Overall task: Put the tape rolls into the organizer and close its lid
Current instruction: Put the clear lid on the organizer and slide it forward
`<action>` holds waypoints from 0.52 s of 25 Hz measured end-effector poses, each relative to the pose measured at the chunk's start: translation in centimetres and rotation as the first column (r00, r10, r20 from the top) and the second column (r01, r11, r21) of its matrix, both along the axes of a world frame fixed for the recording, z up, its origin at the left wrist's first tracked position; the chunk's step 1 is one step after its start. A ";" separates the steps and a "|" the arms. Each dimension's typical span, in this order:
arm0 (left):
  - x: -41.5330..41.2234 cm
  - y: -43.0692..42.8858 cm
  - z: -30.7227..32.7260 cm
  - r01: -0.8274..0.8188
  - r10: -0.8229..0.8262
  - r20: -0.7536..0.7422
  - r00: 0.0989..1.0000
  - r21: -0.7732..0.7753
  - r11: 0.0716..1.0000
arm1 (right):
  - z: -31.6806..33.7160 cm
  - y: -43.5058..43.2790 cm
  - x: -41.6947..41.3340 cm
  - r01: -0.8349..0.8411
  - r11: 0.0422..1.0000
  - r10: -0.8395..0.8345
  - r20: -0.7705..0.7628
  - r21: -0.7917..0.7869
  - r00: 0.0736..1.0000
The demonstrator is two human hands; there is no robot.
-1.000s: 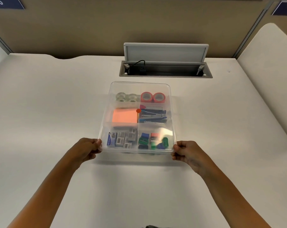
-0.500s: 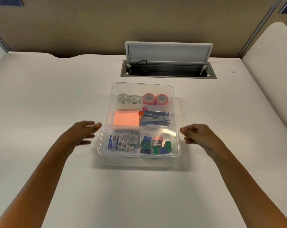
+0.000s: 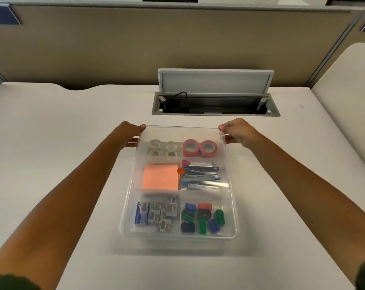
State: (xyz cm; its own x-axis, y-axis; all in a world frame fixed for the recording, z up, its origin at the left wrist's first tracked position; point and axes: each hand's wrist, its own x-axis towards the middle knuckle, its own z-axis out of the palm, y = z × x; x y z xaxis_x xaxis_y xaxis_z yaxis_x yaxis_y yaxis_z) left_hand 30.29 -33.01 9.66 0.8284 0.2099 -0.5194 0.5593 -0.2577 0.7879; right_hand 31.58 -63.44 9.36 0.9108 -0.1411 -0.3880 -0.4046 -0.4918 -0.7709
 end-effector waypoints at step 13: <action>4.5 0.0 -1.2 0.187 -0.167 -0.164 0.972 0.118 0.975 | -0.8 0.7 4.6 -0.045 0.998 0.060 -0.336 0.052 0.940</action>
State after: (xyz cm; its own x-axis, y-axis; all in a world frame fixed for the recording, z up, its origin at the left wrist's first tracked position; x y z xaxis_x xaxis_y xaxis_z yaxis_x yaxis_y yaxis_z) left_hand 34.84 -32.99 8.50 0.7718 0.1422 -0.6198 0.6060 -0.4596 0.6492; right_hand 36.19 -62.73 8.59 0.7313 -0.0731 -0.6781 -0.6190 -0.4887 -0.6148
